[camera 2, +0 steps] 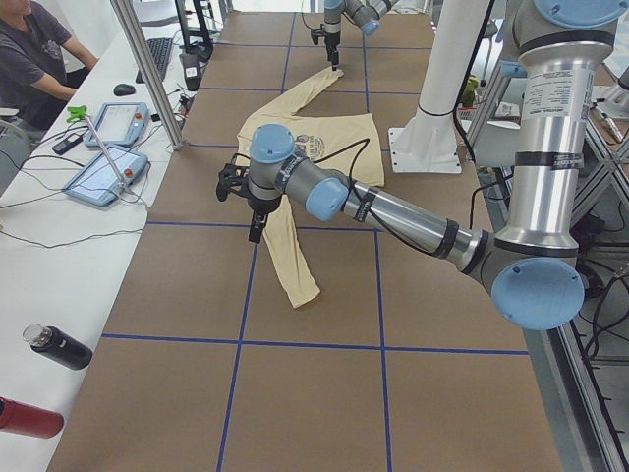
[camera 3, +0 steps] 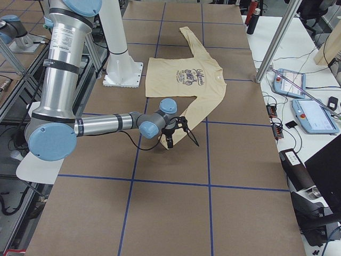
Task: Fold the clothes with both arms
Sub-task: 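Move the right gripper to the cuff of the sleeve nearest it and grasp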
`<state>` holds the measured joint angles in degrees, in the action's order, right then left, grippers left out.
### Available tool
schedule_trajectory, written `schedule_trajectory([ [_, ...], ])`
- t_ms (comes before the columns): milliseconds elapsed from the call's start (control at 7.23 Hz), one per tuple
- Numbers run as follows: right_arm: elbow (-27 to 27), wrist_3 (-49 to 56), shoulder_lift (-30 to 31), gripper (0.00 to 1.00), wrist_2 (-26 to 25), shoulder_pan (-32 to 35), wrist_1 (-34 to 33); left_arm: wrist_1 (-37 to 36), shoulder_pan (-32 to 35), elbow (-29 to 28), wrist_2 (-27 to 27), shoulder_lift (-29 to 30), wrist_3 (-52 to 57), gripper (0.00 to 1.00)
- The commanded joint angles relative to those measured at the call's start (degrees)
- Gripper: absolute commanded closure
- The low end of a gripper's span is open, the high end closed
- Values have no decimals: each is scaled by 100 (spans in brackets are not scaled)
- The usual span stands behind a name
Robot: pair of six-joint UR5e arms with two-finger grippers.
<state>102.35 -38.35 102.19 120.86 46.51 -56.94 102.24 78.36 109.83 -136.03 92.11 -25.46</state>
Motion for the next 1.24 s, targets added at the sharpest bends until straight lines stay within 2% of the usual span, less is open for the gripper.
schedule_trajectory([
  [0, -57, 12, 20, 1, 42, -27, -36, -3, 4, 30, -3, 8, -3, 0],
  [691, -189, 12, 3, 12, 95, -19, -10, -3, 4, 74, -11, -9, -3, 0],
  [830, -189, 3, 3, 28, 156, -27, -18, -3, 4, 74, -11, -9, -3, 0],
  [968, -146, -6, -6, 48, 244, -19, -19, -3, 4, 83, -11, -9, -3, 0],
  [1106, -163, -6, -6, 50, 245, -27, -10, -3, 4, 74, -11, -9, -3, 0],
])
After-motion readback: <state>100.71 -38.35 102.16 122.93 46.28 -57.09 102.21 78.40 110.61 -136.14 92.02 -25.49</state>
